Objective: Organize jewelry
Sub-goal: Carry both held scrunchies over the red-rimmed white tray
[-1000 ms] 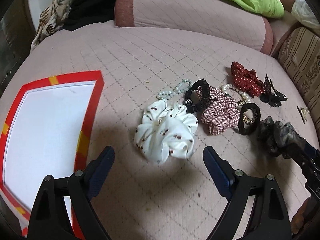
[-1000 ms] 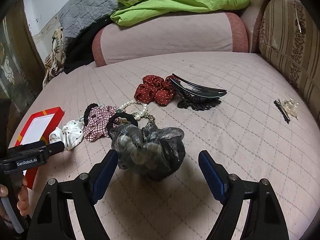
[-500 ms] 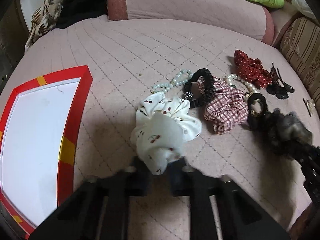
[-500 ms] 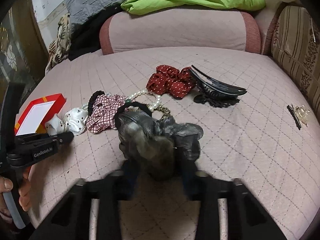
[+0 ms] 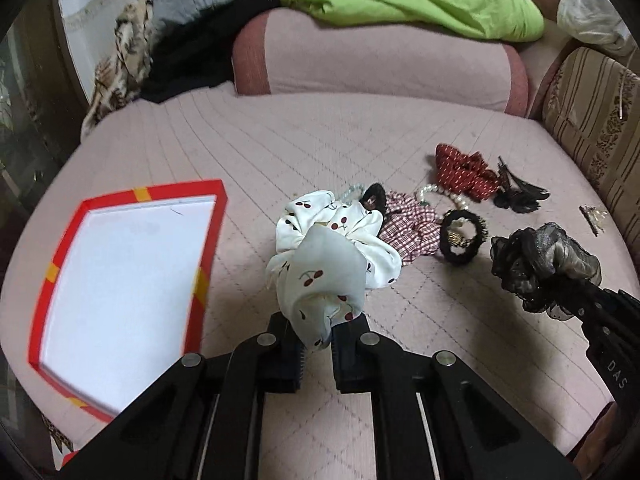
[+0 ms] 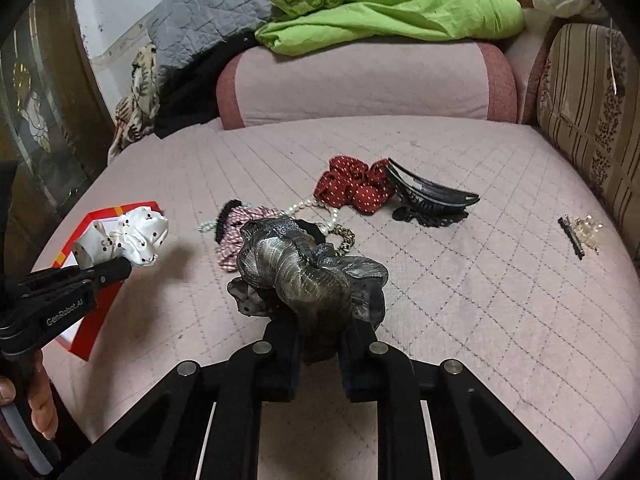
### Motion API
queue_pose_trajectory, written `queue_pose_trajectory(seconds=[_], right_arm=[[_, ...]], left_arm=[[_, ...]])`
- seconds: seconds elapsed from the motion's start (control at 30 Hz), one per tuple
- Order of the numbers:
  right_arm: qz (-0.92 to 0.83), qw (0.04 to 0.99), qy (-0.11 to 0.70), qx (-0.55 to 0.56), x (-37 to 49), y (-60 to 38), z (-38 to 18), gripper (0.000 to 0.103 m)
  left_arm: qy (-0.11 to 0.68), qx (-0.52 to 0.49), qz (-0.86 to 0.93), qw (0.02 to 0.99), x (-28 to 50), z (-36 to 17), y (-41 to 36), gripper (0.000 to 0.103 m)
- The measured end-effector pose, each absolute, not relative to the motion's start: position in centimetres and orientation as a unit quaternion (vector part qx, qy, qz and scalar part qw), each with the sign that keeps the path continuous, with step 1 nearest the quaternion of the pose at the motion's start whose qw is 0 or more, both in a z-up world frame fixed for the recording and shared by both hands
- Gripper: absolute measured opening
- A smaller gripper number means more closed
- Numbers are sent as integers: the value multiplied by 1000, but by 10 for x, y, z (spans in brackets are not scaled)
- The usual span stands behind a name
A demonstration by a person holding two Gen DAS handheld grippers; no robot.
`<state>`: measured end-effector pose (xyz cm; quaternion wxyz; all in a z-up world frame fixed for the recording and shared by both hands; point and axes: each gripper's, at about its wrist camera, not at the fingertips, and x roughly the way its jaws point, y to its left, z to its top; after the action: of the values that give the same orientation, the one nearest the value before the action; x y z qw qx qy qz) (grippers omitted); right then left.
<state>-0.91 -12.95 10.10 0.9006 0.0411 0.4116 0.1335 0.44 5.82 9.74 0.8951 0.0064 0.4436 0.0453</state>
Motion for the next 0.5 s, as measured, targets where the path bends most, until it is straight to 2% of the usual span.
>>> queue_pose_trajectory(seconds=[0.5], right_arm=[[170, 912, 373, 6, -46, -95, 153, 16]], left_arm=[[409, 10, 76, 909, -48, 148, 83, 10]])
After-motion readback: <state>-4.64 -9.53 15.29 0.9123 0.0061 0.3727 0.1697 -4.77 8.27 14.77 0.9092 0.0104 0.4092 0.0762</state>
